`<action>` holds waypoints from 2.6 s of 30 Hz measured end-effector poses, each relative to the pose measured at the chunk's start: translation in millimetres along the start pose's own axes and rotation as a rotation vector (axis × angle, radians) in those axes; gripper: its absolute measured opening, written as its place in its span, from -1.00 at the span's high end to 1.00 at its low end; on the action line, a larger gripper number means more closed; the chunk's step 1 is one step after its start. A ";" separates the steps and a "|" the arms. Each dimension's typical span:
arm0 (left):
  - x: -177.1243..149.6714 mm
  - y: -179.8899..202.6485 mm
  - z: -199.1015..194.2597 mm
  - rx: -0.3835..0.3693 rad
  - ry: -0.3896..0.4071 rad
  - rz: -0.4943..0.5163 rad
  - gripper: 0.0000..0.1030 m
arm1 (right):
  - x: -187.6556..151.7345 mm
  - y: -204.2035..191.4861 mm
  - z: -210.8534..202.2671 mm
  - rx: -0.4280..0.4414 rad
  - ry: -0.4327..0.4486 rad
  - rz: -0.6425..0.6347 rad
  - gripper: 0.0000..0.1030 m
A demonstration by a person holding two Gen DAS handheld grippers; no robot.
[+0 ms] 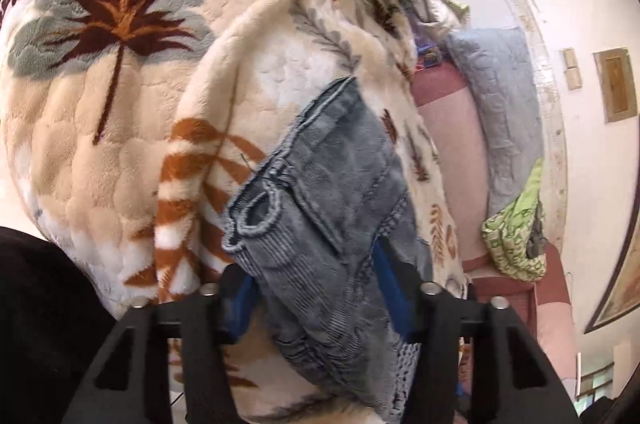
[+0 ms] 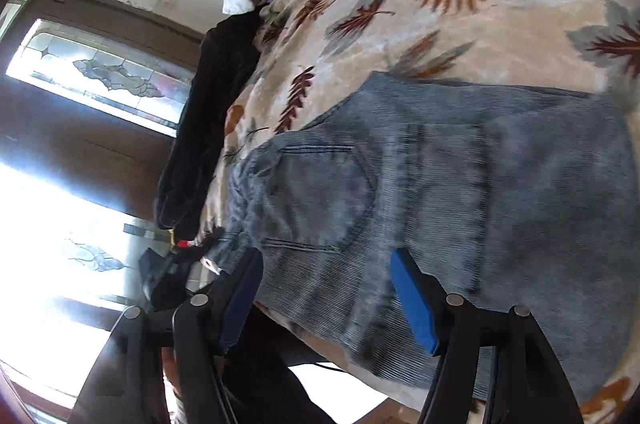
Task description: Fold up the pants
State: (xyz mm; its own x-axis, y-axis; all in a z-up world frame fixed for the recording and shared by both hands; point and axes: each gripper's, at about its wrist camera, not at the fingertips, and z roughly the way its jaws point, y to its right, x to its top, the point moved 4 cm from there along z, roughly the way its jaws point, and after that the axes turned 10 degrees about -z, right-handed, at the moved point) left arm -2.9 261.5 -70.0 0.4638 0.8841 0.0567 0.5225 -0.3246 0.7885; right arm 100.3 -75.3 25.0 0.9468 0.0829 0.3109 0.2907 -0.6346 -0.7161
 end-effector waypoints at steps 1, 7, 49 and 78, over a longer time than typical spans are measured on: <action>1.1 -1.2 0.0 0.012 0.004 -0.002 0.20 | 4.6 -2.8 6.5 0.020 -0.010 0.007 -0.35; 3.0 -6.0 -0.4 0.045 0.019 0.023 0.30 | 14.7 14.6 84.2 0.035 -0.189 0.152 -0.38; -340.2 165.3 124.5 0.260 -0.227 1.443 0.23 | -96.1 183.3 -206.0 0.011 0.467 0.454 -0.39; -156.4 135.0 76.9 0.335 0.004 0.977 -0.40 | -102.3 102.1 -85.5 0.082 0.202 0.477 -0.39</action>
State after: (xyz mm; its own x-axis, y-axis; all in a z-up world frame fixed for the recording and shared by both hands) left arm 50.1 53.5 -19.6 0.7910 0.1854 0.5831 0.0919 -0.9782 0.1863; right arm 21.4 -214.2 -26.5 0.9333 -0.3559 0.0471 -0.1488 -0.5030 -0.8514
